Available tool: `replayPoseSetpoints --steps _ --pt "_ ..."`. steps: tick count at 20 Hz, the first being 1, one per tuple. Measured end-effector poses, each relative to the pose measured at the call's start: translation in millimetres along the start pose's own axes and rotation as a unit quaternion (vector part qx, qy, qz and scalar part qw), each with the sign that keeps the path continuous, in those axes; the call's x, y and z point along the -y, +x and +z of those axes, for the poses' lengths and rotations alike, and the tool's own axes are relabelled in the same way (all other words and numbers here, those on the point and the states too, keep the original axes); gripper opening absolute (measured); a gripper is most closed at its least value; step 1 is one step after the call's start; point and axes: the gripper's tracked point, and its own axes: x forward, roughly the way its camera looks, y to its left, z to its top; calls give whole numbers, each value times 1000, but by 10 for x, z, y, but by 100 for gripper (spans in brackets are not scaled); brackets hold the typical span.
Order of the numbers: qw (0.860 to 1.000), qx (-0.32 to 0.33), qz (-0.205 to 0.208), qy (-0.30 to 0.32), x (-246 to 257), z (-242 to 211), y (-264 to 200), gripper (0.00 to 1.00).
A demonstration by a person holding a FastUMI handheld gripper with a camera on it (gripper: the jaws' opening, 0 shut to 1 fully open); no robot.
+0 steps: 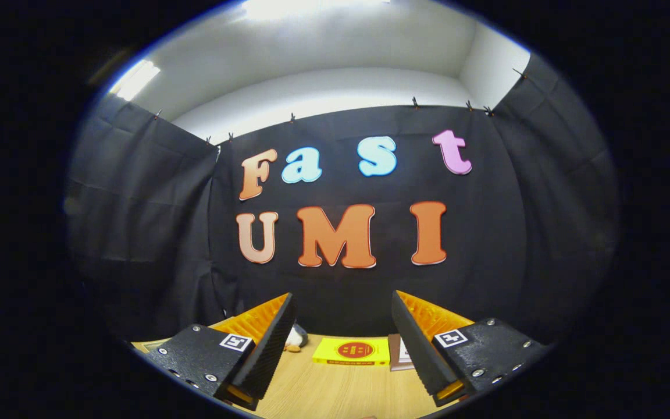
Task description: Open the storage box then place both shoes into the box .Put the left shoe in first, then the right shoe, with the right side of both shoes facing outward in a uniform manner.
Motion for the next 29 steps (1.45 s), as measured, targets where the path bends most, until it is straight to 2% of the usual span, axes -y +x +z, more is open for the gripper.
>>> replayPoseSetpoints --steps 12,22,29 --pt "998 59 -11 -25 113 182 -153 98" --pt "998 45 -32 -13 235 115 -228 98" --pt "999 35 -26 -10 207 51 -221 98"
